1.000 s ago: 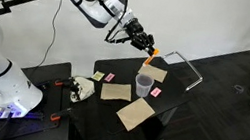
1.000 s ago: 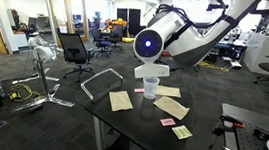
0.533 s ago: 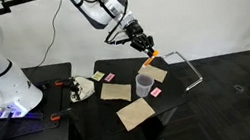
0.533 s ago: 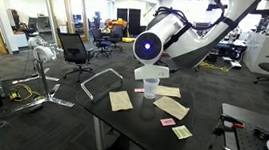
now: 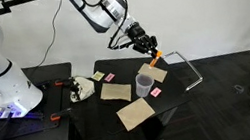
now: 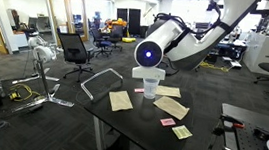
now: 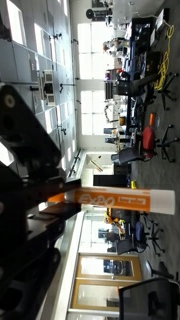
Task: Put the marker in the cup
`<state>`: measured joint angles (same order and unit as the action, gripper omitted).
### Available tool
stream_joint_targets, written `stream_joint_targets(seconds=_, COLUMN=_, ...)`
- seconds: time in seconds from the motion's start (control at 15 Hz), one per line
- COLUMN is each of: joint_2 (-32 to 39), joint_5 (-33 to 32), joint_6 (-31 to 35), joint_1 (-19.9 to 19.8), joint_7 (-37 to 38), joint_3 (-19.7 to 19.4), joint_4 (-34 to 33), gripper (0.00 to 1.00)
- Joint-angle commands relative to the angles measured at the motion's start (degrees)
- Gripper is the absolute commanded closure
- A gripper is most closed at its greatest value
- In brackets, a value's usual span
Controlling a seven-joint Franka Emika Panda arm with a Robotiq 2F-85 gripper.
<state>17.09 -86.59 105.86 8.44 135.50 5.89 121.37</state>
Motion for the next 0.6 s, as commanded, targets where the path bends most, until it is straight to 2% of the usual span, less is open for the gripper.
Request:
stream_joint_targets(seconds=0.0, joint_2=2.9, joint_5=-0.9, joint_6=-2.0, joint_1=-0.6, joint_7=2.2, joint_3=-0.1, joint_4=-0.9, gripper=0.95)
stream_joint_targets(seconds=0.53, joint_2=7.2, joint_5=0.1, joint_6=-2.4, joint_1=-1.6, joint_7=1.7, joint_3=-0.4, joint_4=-1.5, gripper=0.95)
